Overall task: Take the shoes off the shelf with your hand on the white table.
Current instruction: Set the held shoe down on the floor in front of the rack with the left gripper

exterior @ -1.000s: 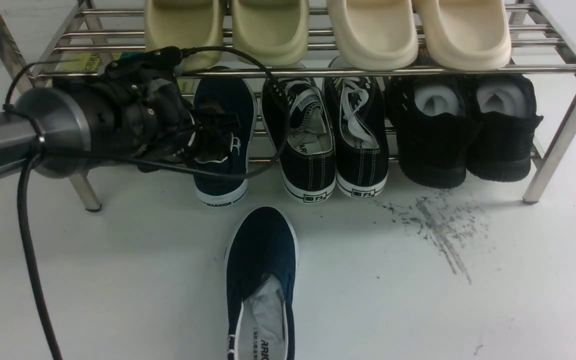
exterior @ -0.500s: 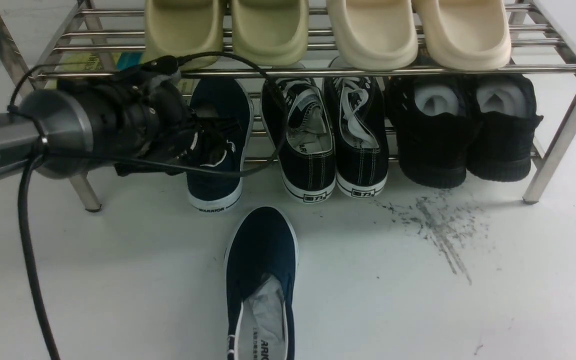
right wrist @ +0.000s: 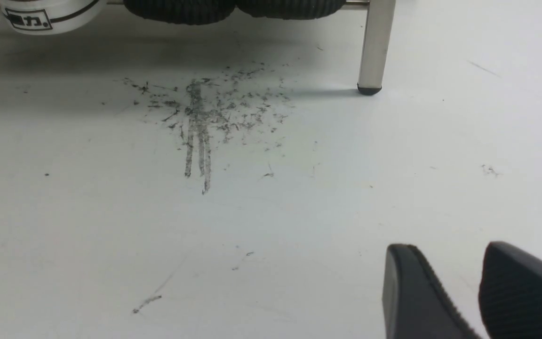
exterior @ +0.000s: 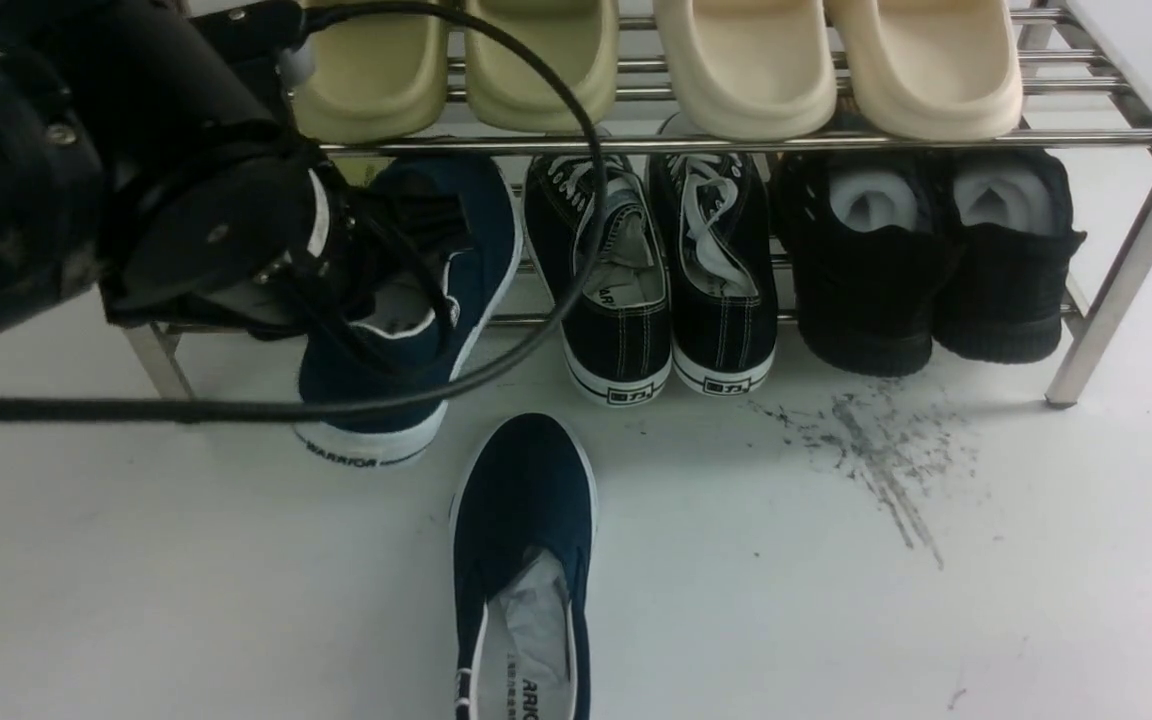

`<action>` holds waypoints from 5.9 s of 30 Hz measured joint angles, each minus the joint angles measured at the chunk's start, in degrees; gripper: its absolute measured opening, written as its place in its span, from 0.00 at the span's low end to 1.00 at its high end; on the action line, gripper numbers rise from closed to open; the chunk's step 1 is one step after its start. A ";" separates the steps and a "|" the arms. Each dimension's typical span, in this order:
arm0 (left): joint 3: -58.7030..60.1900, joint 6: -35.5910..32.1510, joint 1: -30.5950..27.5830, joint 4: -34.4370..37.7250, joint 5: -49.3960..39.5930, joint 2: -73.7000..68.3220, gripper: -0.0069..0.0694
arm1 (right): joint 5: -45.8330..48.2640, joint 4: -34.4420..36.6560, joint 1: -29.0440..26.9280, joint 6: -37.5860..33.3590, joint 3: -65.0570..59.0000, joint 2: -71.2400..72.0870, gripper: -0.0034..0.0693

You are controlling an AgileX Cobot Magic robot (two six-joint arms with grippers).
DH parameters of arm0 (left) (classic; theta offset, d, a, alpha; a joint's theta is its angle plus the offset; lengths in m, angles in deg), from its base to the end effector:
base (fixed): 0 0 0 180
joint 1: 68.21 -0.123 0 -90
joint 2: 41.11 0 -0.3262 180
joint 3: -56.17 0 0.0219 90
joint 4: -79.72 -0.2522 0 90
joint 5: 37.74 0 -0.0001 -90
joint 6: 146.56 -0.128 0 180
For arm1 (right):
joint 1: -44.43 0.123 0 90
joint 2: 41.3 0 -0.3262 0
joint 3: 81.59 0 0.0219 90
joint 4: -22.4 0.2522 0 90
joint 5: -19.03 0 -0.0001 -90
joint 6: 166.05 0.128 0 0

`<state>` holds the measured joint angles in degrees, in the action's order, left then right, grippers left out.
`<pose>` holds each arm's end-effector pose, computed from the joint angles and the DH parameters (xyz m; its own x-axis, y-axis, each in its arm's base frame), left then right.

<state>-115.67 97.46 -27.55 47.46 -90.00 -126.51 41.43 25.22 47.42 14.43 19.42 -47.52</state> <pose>0.2626 -0.1543 0.3640 -0.6976 -0.2142 -0.6837 -0.1164 0.9755 -0.1869 0.0470 0.0049 0.1625 -0.3051 0.0380 -0.9516 -0.0536 0.9969 0.0570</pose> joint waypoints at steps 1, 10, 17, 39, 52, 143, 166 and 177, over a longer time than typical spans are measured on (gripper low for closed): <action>0.00 0.00 1.39 0.28 -0.68 0.42 0.13 | 0.00 0.00 0.00 0.00 0.00 0.00 0.38; 0.00 6.29 14.37 0.63 0.18 -3.44 0.13 | 0.00 0.00 0.00 0.00 0.00 0.00 0.38; 0.00 12.31 16.87 -0.36 0.75 -7.67 0.13 | 0.00 0.00 0.00 0.00 0.00 0.00 0.38; 2.24 28.86 26.89 -13.84 -2.83 5.02 0.13 | 0.00 0.00 0.00 0.00 0.00 0.00 0.38; 6.75 32.98 30.62 -6.67 -1.78 3.54 0.13 | 0.00 0.00 0.00 0.00 0.00 0.00 0.38; 15.58 53.88 37.07 -14.94 8.75 -8.65 0.19 | 0.00 0.00 0.00 0.00 0.00 0.00 0.38; 15.57 50.43 27.42 -11.15 18.03 -14.10 0.22 | 0.00 0.00 0.00 0.00 0.00 0.00 0.38; 15.57 48.48 26.98 -10.80 19.28 -14.76 0.54 | 0.00 0.00 0.00 0.00 0.00 0.00 0.38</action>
<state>-100.10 145.93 -0.57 36.67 -70.72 -141.27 41.43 25.22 47.42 14.43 19.42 -47.52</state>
